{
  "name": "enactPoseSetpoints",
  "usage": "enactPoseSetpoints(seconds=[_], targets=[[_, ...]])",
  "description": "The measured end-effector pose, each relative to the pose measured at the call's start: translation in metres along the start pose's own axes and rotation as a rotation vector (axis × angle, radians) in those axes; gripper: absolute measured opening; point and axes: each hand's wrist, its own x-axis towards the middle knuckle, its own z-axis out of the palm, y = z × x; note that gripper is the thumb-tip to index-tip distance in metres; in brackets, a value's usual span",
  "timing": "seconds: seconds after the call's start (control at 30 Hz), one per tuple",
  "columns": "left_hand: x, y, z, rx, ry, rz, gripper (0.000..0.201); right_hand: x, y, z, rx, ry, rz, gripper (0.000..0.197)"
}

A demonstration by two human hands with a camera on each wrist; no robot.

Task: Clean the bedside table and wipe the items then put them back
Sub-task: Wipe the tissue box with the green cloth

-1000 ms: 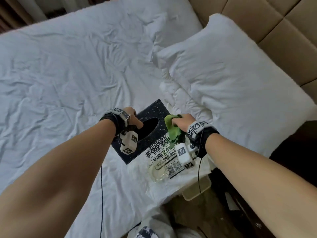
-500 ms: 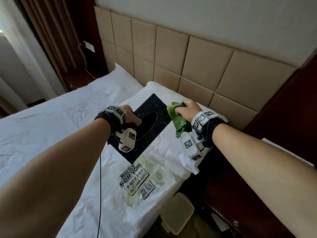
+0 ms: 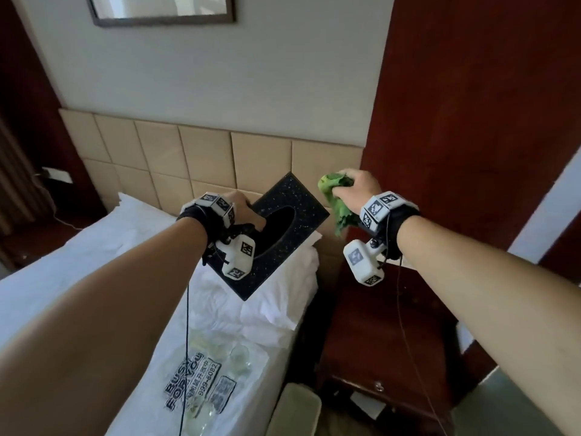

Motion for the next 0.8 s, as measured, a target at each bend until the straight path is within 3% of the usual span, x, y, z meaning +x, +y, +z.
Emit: enactPoseSetpoints(seconds=[0.13,0.23,0.37,0.53,0.63,0.8], targets=[[-0.019,0.042,-0.012,0.055,0.02,0.111,0.069,-0.016,-0.004,-0.033,-0.12,0.105,-0.059,0.034],[-0.03,0.062,-0.02,0.037,0.029,0.186,0.064,-0.029,-0.01,-0.053,-0.204,0.198,-0.095,0.029],[-0.039,0.077,-0.032,0.022,0.025,0.291,0.079,-0.047,-0.02,-0.072,-0.314,0.322,-0.169,0.025],[-0.061,0.092,-0.043,0.075,0.023,0.408,0.075,-0.069,-0.041,-0.082,-0.392,0.434,-0.334,0.031],[-0.069,0.1,-0.044,0.115,0.037,0.451,0.085,-0.081,-0.053,-0.082,-0.464,0.454,-0.424,0.029],[-0.077,0.112,-0.045,0.149,0.028,0.517,0.069,-0.101,-0.057,-0.09,-0.575,0.397,-0.42,0.042]])
